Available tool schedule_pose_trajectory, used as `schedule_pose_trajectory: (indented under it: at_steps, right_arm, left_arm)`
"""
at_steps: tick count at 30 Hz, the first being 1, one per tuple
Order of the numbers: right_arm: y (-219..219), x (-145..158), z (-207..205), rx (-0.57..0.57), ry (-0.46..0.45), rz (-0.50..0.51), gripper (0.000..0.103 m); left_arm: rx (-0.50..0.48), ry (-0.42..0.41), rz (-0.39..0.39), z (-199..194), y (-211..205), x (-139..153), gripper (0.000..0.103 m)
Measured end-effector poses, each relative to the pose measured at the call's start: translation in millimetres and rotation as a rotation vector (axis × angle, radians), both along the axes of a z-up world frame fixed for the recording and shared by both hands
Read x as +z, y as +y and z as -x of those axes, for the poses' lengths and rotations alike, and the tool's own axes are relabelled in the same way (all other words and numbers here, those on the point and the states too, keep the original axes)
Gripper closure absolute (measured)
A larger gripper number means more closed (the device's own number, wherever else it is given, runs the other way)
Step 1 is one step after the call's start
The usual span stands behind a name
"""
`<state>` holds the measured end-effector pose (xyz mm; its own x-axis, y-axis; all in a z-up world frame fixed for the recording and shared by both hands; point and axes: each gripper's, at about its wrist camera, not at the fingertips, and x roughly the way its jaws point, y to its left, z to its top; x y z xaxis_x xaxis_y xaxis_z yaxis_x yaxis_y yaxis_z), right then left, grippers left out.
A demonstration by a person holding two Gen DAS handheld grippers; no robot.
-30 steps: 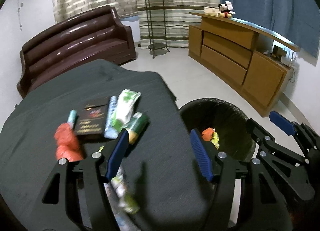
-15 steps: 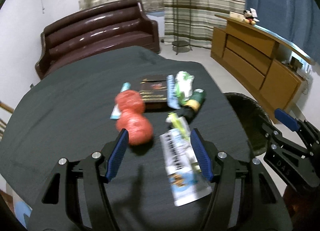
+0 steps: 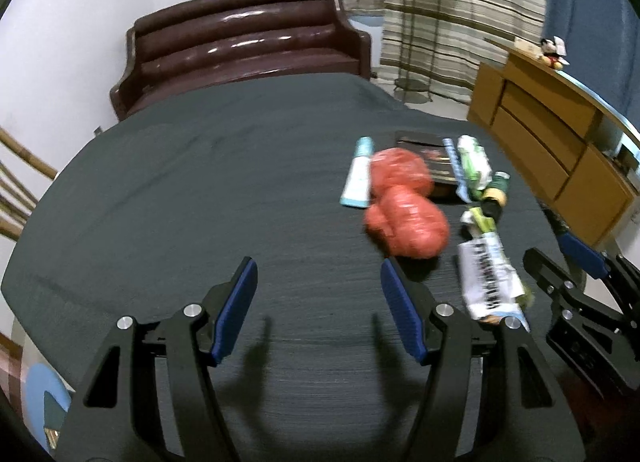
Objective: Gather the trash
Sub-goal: 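Close the right tool on the yellow-green striped wrapper while the left tool approaches the white printed packet, then close the left tool on the white printed packet while the right tool holds the wrapper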
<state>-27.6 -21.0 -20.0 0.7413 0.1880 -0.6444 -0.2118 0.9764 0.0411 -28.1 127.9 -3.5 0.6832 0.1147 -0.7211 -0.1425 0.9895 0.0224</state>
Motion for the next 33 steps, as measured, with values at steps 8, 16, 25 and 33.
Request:
schedule_pose_trajectory:
  at_steps: [8,16,25,33]
  right_arm:
    - [15,-8,-3,0.033,0.053,0.047,0.058]
    - [27,-13,-6,0.06,0.099,0.073,0.066]
    - [31,-15,-5,0.092,0.121,0.059,0.084]
    - [18,-9,6,0.06,0.081,0.029,0.084]
  left_arm:
    - [0.015,0.011,0.028,1,15,-5,0.04]
    - [0.004,0.018,0.045,-3,17,-9,0.04]
    - [-0.005,0.015,0.045,-4,14,-10,0.04]
    - [-0.036,0.009,0.04,-3,-5,-6,0.04]
